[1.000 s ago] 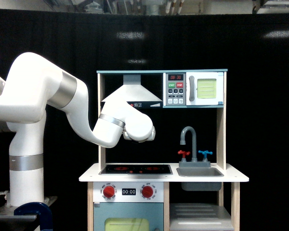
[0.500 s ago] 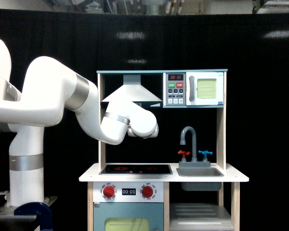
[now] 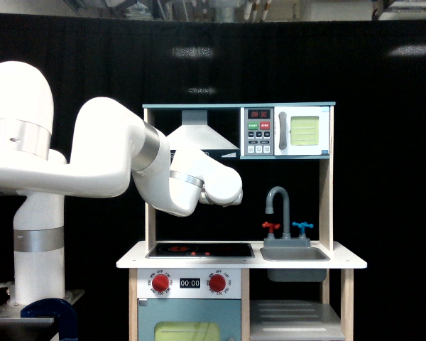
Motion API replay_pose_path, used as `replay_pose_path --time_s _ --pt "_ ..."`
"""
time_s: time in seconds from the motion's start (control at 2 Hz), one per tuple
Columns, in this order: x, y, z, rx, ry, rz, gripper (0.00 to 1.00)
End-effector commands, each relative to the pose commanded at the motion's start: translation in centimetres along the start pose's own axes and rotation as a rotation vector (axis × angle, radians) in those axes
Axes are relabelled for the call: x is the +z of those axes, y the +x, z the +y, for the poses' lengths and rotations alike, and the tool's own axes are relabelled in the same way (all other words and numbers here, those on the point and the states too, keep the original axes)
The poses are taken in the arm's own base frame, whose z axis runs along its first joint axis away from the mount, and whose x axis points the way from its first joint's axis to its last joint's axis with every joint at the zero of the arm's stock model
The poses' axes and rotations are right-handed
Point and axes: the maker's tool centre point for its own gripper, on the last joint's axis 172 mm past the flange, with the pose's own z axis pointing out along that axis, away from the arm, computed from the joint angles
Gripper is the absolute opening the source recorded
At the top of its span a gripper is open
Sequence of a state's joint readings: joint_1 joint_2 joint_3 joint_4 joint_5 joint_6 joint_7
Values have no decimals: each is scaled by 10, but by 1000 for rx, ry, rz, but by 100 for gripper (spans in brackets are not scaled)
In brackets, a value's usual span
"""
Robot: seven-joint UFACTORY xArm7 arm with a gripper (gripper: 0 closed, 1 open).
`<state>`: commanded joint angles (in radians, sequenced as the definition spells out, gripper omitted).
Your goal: Turn on the faucet
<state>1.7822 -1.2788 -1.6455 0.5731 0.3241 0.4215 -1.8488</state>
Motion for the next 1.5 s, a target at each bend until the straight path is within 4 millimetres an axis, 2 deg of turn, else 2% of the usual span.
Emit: replay_pose_path --time_s 0.5,1.0,1.5 --pt "52 5 36 0 0 0 100" --pt "75 0 58 0 0 0 100" --pt "69 -10 80 0 0 0 100"
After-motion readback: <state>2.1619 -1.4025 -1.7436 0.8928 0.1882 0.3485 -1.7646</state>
